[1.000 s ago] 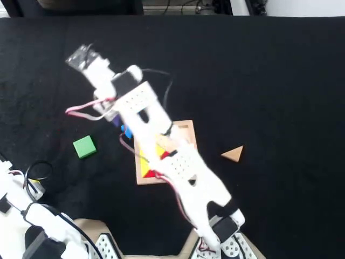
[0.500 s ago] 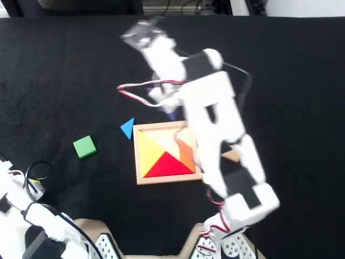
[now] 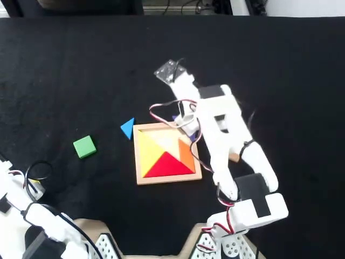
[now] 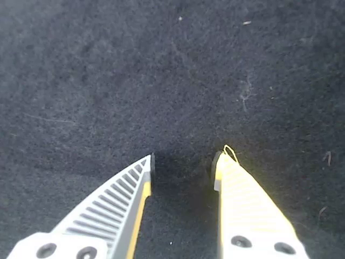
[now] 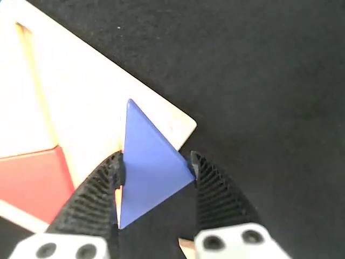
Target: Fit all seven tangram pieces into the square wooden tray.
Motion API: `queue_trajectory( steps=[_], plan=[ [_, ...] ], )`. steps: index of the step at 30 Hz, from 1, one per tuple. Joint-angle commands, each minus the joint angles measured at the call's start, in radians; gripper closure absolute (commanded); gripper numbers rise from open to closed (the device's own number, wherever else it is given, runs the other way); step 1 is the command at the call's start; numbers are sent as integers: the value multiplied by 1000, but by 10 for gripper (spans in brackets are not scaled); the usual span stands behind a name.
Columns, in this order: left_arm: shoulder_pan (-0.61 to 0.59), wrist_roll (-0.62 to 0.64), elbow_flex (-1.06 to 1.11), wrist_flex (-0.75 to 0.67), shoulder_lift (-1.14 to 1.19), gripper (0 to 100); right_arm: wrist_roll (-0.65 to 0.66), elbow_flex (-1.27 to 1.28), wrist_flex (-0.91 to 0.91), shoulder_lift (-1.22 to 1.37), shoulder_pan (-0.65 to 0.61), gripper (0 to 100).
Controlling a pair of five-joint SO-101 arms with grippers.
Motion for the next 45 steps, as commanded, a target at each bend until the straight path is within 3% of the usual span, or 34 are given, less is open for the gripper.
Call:
queue_trajectory(
  steps=[1, 10, 25, 30, 36, 45],
  plan=[
    [13, 6, 1, -11, -18, 798, 8, 62, -127, -56, -20, 987],
    [38, 6, 5, -11, -18, 798, 138, 140, -262, -53, -49, 987],
    [39, 6, 5, -11, -18, 798, 138, 157, -270, -47, -49, 987],
    [38, 6, 5, -11, -18, 798, 137, 231, -367, -47, -49, 982],
    [38, 6, 4, -11, -18, 798, 84, 254, -379, -56, -48, 882],
    [38, 6, 4, -11, -18, 798, 83, 254, -354, -77, -49, 881]
  ],
)
